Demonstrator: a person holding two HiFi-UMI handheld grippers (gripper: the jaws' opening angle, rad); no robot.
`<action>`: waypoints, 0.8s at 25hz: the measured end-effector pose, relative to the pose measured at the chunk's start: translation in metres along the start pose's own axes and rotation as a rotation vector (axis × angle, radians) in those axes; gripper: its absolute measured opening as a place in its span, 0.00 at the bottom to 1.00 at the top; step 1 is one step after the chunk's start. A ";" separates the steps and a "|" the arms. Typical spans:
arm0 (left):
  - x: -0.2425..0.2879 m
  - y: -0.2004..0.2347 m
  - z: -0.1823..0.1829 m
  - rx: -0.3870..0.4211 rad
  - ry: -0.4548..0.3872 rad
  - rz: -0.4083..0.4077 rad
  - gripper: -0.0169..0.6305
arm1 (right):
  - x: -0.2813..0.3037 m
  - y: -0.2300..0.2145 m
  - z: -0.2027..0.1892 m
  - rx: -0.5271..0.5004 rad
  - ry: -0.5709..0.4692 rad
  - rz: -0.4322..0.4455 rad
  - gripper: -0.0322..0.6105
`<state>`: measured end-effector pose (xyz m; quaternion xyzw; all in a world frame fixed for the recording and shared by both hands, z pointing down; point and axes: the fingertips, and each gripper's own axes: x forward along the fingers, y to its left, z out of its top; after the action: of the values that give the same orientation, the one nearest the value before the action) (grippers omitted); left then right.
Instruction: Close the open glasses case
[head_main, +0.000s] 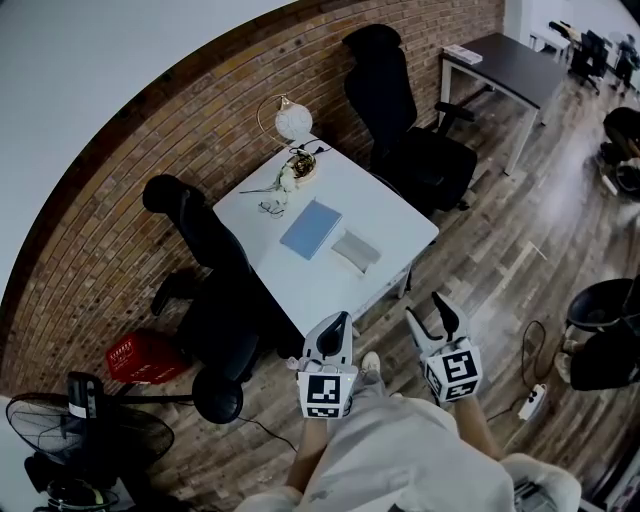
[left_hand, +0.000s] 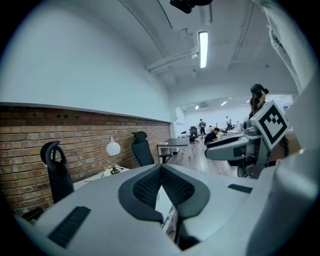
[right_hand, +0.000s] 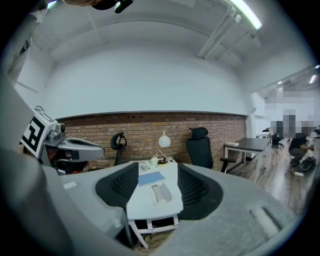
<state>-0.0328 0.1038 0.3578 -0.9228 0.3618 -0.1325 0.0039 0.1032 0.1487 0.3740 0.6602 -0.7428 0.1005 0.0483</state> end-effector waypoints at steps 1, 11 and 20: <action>0.003 0.003 0.000 -0.001 -0.001 -0.003 0.03 | 0.004 -0.001 0.000 0.000 0.002 -0.002 0.43; 0.039 0.042 0.005 -0.014 -0.015 -0.032 0.03 | 0.049 -0.004 0.013 -0.009 0.007 -0.037 0.43; 0.071 0.072 0.010 -0.036 -0.044 -0.085 0.03 | 0.083 -0.010 0.024 -0.024 0.016 -0.096 0.43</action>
<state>-0.0282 0.0023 0.3575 -0.9399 0.3244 -0.1060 -0.0103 0.1046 0.0620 0.3683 0.6935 -0.7111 0.0944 0.0670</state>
